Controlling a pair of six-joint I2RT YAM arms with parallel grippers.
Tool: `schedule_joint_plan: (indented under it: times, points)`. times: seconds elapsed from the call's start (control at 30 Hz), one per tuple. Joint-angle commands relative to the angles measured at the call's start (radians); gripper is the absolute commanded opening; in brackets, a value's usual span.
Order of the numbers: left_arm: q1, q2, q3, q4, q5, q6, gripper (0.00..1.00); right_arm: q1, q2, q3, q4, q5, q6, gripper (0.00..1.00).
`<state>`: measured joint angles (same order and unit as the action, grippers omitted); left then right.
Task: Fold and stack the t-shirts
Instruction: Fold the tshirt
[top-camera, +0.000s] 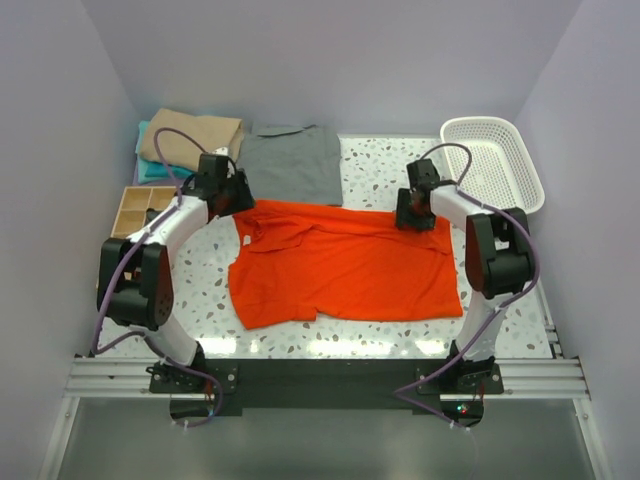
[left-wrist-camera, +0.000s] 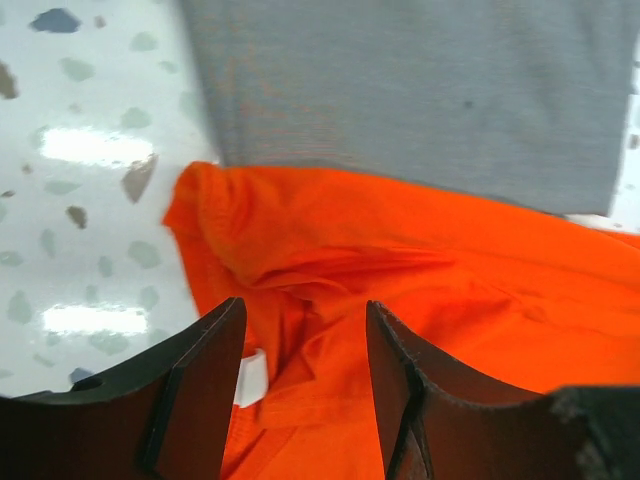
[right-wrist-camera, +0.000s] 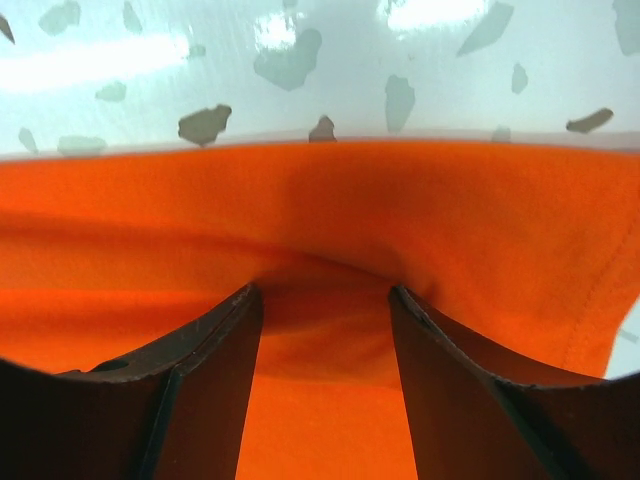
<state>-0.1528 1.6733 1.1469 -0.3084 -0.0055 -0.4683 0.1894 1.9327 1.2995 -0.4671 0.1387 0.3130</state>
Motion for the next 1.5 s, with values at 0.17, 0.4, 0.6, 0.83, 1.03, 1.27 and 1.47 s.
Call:
schedule_joint_plan:
  times: [0.17,0.4,0.6,0.83,1.03,1.27,1.47]
  points:
    - [-0.051,-0.012,-0.035,0.172,0.289,-0.03,0.56,0.012,-0.186,-0.036,-0.057,-0.079,-0.066,0.59]
    - [-0.117,0.107,-0.001,0.155,0.289,-0.021,0.56,0.016,-0.14,-0.075,-0.082,-0.073,-0.061,0.59]
    - [-0.125,0.164,-0.001,0.131,0.192,-0.021,0.56,0.018,-0.066,-0.068,-0.07,-0.051,-0.038,0.6]
    - [-0.125,0.187,0.019,-0.053,-0.028,0.02,0.57,0.016,0.051,0.018,-0.122,0.042,-0.022,0.61]
    - [-0.123,0.115,-0.087,-0.096,-0.051,0.022,0.57,0.013,0.038,0.0,-0.123,0.087,-0.009,0.61]
    - [-0.123,0.0,-0.112,-0.106,-0.022,0.053,0.58,0.01,-0.003,-0.029,-0.107,0.049,-0.026,0.61]
    - [-0.126,-0.113,-0.055,-0.045,0.156,0.046,0.58,0.021,-0.182,-0.063,-0.09,-0.08,-0.051,0.62]
